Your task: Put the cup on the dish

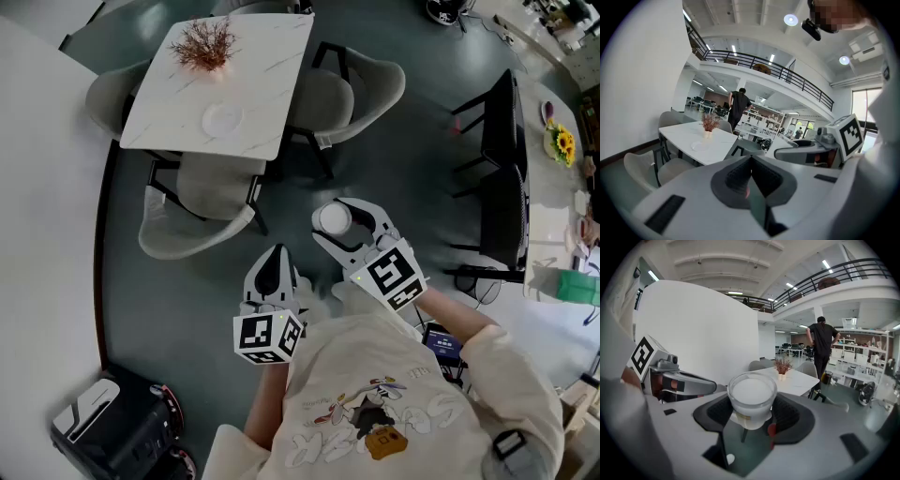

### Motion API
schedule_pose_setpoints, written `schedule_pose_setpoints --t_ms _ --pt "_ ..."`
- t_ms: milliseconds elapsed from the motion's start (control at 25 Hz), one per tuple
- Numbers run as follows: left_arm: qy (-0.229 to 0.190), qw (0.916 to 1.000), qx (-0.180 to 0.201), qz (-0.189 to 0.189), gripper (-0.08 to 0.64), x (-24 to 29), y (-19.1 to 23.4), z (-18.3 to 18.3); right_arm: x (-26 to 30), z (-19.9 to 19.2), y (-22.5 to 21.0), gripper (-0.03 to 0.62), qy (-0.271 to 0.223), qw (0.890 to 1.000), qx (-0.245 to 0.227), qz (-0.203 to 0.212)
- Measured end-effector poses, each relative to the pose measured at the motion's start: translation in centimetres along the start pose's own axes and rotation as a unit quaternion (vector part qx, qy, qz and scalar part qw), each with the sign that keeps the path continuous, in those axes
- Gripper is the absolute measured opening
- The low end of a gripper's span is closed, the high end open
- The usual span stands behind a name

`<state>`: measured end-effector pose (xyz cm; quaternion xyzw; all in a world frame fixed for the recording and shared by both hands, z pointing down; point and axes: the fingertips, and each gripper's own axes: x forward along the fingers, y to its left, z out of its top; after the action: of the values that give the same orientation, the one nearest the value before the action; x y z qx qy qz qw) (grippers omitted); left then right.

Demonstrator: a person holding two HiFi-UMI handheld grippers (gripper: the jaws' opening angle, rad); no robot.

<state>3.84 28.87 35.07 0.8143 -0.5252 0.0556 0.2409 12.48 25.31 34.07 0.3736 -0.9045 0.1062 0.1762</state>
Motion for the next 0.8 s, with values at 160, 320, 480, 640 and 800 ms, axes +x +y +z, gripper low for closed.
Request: schedule_pose_setpoints --t_ms 160,320,480,640,800 --pt "0.006 0.9999 -0.012 -0.007 0.003 -1.3 -5.4 -1.7 -5.6 -1.1 -0.4 0.262 -0.008 1.000 -0.007 0.001" --pt "0.009 0.9999 0.011 -0.007 0.003 -2.3 -8.0 -2.5 -8.7 -2.6 -1.0 0.262 -0.036 0.999 0.004 -0.005" --pt "0.004 0.9998 0.020 0.005 0.003 -4.2 -9.0 -3.0 -10.2 -3.8 -0.2 0.262 -0.038 0.999 0.035 0.010" --pt "0.004 0.9997 0.013 0.019 0.003 -5.5 -8.9 -3.9 -10.8 -4.6 0.6 0.262 -0.027 0.999 0.033 0.013" --pt "0.000 0.9998 0.007 0.019 0.003 -5.6 -9.3 -4.3 -11.5 -4.7 0.1 0.262 -0.014 1.000 0.018 0.009"
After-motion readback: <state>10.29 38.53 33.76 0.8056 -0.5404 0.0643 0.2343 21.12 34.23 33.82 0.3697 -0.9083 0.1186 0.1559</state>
